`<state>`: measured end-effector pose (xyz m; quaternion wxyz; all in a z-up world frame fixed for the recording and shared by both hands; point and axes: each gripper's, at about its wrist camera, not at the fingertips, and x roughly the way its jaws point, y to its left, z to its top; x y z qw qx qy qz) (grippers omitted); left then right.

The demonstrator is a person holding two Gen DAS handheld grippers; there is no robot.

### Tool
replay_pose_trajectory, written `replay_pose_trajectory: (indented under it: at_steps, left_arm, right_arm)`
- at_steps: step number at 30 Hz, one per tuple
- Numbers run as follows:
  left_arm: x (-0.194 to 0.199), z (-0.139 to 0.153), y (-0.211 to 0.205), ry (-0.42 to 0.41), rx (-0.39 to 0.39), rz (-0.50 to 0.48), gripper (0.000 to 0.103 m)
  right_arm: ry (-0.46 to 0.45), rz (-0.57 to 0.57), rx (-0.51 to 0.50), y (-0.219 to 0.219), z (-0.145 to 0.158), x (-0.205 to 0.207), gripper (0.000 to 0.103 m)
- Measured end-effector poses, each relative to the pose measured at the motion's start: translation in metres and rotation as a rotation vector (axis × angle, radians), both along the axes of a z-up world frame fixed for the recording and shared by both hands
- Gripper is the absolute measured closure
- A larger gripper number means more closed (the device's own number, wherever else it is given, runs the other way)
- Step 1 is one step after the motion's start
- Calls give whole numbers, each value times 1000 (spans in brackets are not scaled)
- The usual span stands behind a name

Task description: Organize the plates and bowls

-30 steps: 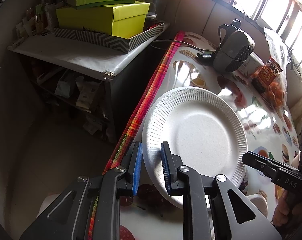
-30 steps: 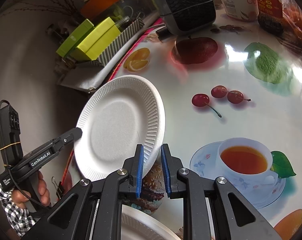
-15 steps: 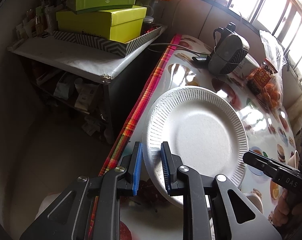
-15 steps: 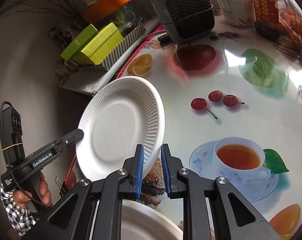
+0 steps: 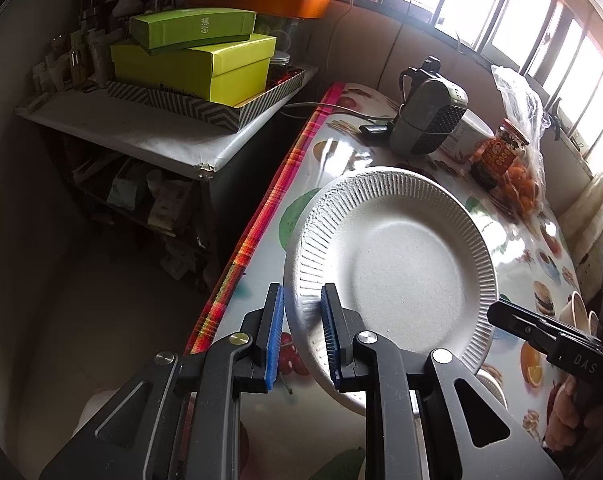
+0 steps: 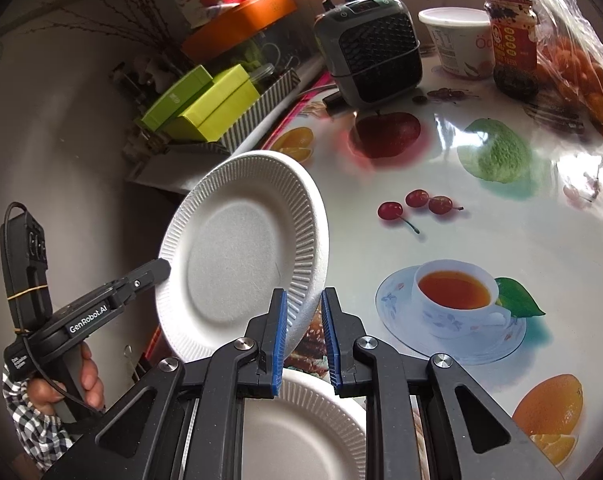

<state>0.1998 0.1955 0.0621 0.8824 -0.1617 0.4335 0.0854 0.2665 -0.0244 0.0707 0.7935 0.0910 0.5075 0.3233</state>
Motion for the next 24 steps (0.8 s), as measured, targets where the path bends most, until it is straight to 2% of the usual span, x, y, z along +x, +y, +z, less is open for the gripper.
replay_pose_trajectory:
  at_steps: [8, 24]
  left_arm:
    - [-16, 8, -11, -15, 0, -22, 83]
    - [-47, 4, -41, -13, -13, -75, 83]
  right_arm:
    - [-18, -15, -5, -9, 8, -21, 85]
    - [-15, -61, -6, -43, 8, -69, 85]
